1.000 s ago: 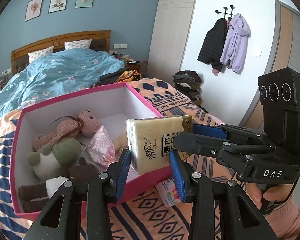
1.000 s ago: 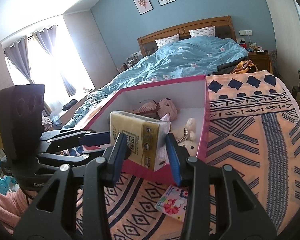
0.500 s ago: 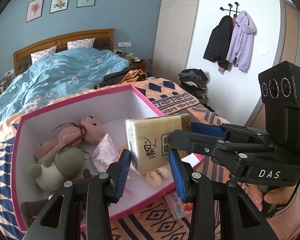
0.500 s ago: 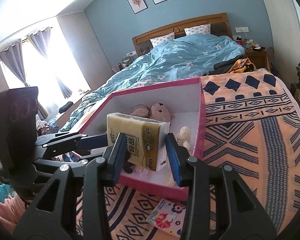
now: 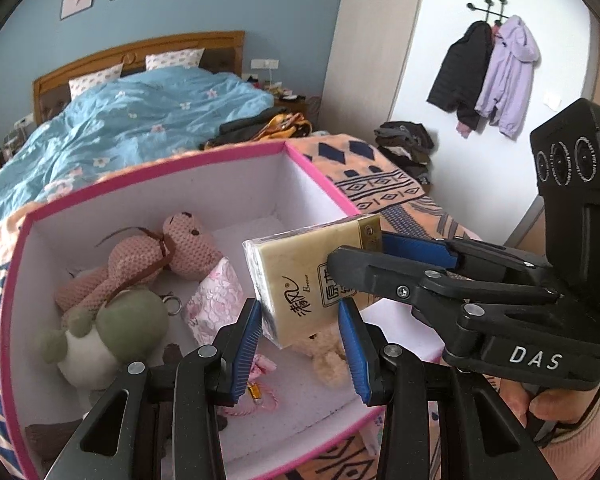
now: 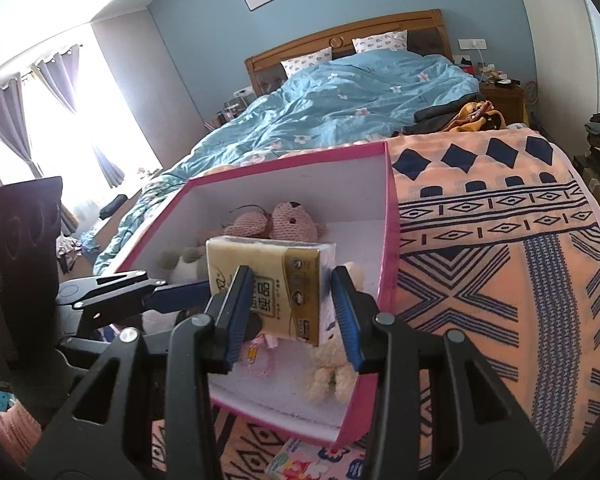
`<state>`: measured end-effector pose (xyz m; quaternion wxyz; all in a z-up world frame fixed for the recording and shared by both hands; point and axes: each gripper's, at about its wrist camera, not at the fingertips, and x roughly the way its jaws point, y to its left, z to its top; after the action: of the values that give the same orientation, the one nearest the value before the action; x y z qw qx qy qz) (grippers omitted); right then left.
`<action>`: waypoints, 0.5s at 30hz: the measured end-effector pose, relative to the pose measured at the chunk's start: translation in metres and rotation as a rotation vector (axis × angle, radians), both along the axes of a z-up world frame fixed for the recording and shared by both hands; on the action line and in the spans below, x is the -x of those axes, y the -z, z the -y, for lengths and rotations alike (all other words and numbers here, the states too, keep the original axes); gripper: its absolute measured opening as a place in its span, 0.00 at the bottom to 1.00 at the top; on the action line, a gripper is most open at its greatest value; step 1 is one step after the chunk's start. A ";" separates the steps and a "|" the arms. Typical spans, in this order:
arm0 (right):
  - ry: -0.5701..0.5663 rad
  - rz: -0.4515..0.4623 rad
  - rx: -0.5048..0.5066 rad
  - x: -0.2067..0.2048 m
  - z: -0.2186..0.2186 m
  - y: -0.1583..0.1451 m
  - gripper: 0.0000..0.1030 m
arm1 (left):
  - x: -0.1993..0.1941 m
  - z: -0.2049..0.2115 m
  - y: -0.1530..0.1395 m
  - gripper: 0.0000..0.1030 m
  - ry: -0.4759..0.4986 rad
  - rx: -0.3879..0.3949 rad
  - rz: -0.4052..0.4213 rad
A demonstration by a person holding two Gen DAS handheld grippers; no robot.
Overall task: Organize objects
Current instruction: 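Lower the tissue pack into the box and open the right tool, then move the right tool down to the floral tissue box on the bed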
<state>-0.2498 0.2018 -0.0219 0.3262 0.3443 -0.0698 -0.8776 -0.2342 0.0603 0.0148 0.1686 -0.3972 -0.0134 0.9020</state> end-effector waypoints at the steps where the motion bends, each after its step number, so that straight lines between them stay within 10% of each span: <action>1: 0.002 0.006 -0.002 0.002 0.001 0.001 0.42 | 0.002 0.000 0.001 0.38 -0.004 0.001 0.005; 15: 0.064 -0.028 0.004 -0.008 -0.016 0.000 0.44 | -0.015 0.010 0.001 0.56 -0.021 0.002 -0.052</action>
<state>-0.2415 0.2183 -0.0222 0.2995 0.3290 -0.0782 -0.8922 -0.2196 0.0502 0.0138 0.1591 -0.3736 -0.0121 0.9138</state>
